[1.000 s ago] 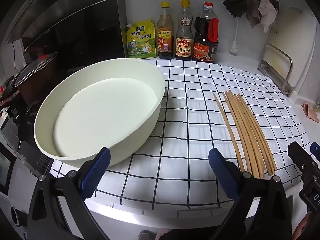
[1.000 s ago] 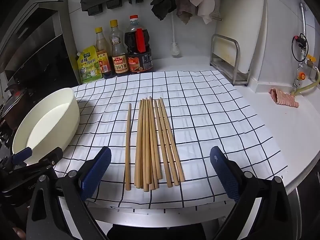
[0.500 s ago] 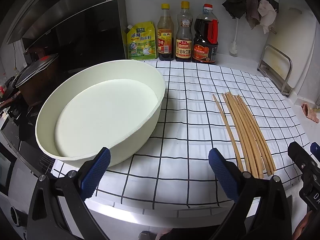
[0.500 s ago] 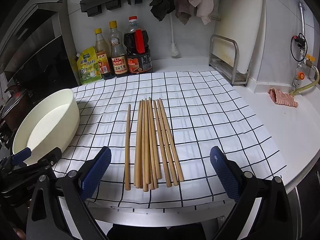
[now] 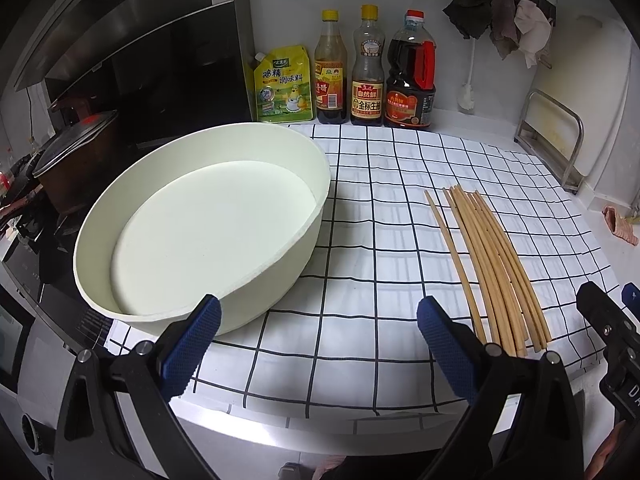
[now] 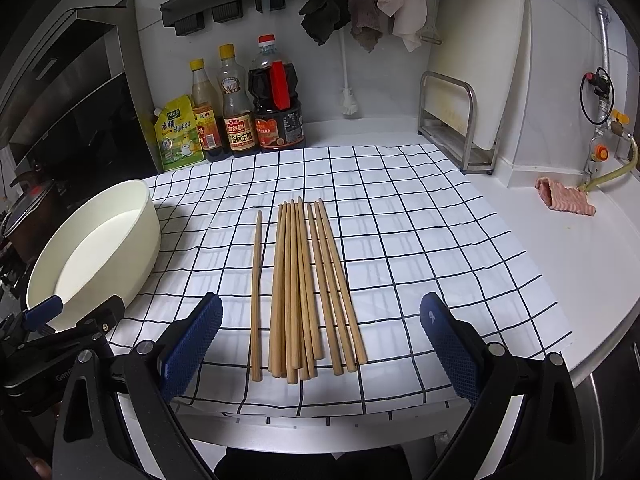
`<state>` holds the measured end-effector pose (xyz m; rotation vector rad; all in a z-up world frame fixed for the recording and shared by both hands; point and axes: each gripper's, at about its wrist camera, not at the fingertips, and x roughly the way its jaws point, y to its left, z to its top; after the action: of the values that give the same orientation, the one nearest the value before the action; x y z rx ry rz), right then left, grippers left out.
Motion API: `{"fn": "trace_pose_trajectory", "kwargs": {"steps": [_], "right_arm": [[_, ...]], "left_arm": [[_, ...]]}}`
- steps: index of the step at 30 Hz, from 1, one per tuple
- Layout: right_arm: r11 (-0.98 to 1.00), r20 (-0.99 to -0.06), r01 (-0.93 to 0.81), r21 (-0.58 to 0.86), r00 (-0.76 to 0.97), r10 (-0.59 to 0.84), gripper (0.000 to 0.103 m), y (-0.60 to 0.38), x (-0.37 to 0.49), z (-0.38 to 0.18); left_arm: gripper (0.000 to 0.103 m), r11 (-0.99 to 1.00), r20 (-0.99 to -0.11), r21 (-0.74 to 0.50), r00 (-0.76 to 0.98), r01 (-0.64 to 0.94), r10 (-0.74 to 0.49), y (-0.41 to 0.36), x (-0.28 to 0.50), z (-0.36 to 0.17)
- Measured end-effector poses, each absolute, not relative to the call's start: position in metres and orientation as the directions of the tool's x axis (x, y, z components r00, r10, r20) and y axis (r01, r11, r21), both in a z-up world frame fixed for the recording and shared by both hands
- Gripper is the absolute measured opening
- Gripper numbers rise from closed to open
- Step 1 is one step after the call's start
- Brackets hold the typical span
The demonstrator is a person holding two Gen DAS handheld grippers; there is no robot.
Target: Organize utensils
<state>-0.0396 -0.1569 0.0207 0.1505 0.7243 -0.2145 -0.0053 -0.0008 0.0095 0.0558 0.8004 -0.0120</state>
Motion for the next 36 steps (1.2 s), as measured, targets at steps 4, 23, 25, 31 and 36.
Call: {"fn": "trace_pose_trajectory", "kwargs": {"steps": [4,23,25,31,36], "right_arm": [[0.967,-0.669,0.246,0.061,0.73,-0.144,0.095,-0.1564,-0.04,0.0223],[0.968,-0.666,0.243,0.062,0.733,-0.141,0.095,-0.1571,-0.0437,0.0216],[0.968,-0.666,0.242,0.062,0.732,-0.14,0.095,-0.157,-0.044,0.0212],[0.968,-0.665,0.241,0.062,0.733,-0.14,0.095,-0.1564,-0.0447,0.0211],[0.969,-0.666,0.239,0.063,0.733,-0.137,0.095,-0.1565,-0.0447,0.0213]], "left_arm": [[0.097,0.998,-0.717,0.045,0.697,0.032,0.01,-0.0006,-0.0054,0.0102],[0.097,0.998,-0.715,0.045,0.699,0.033,0.009,-0.0004,-0.0062,0.0131],[0.097,0.998,-0.715,0.045,0.699,0.032,0.01,0.0001,-0.0064,0.0133],[0.097,0.999,-0.715,0.045,0.699,0.031,0.01,0.0009,-0.0069,0.0145],[0.097,0.998,-0.714,0.046,0.7,0.031,0.011,0.001,-0.0071,0.0146]]}}
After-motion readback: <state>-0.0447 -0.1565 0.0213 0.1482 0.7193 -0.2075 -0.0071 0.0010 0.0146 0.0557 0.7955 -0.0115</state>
